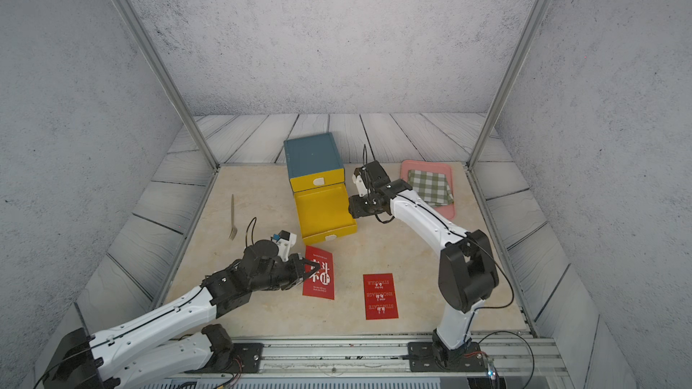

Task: Take the postcards out of the drawer
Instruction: Place the postcard at the center of the board.

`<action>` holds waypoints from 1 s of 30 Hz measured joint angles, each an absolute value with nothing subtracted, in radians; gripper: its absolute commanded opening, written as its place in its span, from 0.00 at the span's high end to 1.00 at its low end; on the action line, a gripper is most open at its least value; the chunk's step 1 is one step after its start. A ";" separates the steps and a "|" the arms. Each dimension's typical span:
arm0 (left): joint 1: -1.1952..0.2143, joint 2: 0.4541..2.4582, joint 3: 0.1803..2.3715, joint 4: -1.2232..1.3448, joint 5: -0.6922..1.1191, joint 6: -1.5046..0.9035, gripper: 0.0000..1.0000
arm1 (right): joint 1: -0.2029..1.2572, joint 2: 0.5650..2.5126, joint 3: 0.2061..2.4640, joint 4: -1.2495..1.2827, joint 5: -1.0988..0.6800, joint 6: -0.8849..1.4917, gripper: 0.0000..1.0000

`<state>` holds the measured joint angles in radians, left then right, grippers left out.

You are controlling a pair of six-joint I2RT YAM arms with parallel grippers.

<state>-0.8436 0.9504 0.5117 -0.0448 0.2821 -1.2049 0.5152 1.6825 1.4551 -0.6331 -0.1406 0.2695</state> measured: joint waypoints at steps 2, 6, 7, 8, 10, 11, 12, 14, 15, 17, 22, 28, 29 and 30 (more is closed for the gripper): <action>-0.865 0.973 0.477 -0.017 0.280 -1.215 1.00 | 0.499 1.592 1.382 -0.627 -0.134 0.275 0.42; -0.885 1.085 0.427 0.066 0.284 -1.238 1.00 | 0.466 1.451 1.248 -0.618 -0.122 0.284 0.41; -0.892 1.119 0.422 0.084 0.283 -1.240 1.00 | 0.460 1.427 1.218 -0.617 -0.120 0.285 0.41; -0.903 1.151 0.421 0.103 0.281 -1.243 1.00 | 0.456 1.404 1.187 -0.615 -0.120 0.287 0.41; -0.925 1.201 0.420 0.139 0.279 -1.253 1.00 | 0.456 1.376 1.140 -0.616 -0.119 0.289 0.41; -0.938 1.226 0.420 0.162 0.274 -1.258 1.00 | 0.456 1.363 1.116 -0.615 -0.119 0.289 0.41; -0.947 1.243 0.420 0.178 0.270 -1.260 1.00 | 0.456 1.351 1.095 -0.615 -0.118 0.289 0.41; -0.965 1.283 0.420 0.212 0.251 -1.266 1.00 | 0.456 1.326 1.057 -0.618 -0.117 0.289 0.41; -0.971 1.299 0.420 0.226 0.245 -1.267 1.00 | 0.456 1.316 1.046 -0.618 -0.116 0.289 0.41; -0.983 1.339 0.421 0.249 0.227 -1.269 1.00 | 0.456 1.289 1.026 -0.618 -0.112 0.289 0.40; -1.013 1.441 0.454 0.272 0.189 -1.281 1.00 | 0.454 1.237 1.007 -0.616 -0.109 0.288 0.40; -1.059 1.498 0.525 0.240 0.117 -1.291 1.00 | 0.452 1.231 0.979 -0.605 -0.111 0.289 0.40; -1.065 1.498 0.536 0.225 0.102 -1.291 1.00 | 0.452 1.231 0.972 -0.603 -0.111 0.289 0.40; -1.070 1.498 0.546 0.210 0.090 -1.291 1.00 | 0.452 1.231 0.965 -0.601 -0.111 0.289 0.40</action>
